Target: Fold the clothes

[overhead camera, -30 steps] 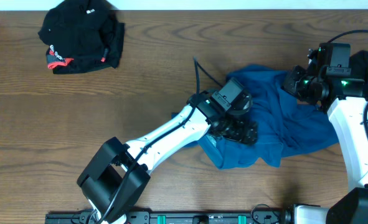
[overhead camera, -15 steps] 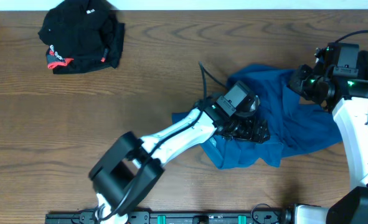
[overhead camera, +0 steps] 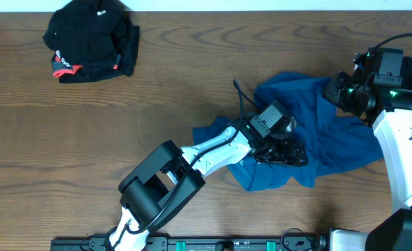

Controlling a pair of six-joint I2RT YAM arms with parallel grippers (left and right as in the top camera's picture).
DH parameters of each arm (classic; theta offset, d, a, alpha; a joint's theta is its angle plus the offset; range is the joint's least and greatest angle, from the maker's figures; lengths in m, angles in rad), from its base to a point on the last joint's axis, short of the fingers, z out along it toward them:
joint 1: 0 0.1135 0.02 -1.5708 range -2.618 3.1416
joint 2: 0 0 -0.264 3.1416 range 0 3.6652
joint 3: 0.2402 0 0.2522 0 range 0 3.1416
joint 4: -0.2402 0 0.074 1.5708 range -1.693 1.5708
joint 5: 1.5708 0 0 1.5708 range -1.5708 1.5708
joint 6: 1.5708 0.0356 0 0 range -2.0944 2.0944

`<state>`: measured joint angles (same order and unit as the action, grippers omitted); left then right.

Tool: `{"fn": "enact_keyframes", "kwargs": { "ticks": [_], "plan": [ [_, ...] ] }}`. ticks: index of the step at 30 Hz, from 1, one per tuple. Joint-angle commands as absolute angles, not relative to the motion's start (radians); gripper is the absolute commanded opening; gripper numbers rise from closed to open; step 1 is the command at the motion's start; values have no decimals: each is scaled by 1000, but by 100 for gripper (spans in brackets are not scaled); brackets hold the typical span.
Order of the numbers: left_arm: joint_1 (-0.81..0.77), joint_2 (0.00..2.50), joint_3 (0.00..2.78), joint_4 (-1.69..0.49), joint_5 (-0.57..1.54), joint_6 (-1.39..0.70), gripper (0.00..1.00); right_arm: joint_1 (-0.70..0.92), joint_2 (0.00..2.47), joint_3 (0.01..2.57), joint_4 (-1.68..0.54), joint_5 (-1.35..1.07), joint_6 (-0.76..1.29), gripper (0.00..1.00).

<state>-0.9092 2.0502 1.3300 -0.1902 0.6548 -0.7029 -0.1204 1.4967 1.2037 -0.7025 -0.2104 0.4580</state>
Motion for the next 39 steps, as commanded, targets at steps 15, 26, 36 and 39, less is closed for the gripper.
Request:
{"fn": "enact_keyframes", "kwargs": {
  "ticks": [15,26,36,39],
  "plan": [
    [-878,1947,1325,-379,430,-701,87,-128,1480,1231,-711,-213,403,4],
    [-973,1941,1325,-306,464,-700,87,-128,1480,1232,-711,-213,402,4],
    [-987,1942,1325,-266,450,-686,87,-128,1480,1232,-716,-214,403,3],
    [-987,1942,1325,-248,439,-686,88,-132,1480,1232,-722,-214,403,3]
  ]
}}
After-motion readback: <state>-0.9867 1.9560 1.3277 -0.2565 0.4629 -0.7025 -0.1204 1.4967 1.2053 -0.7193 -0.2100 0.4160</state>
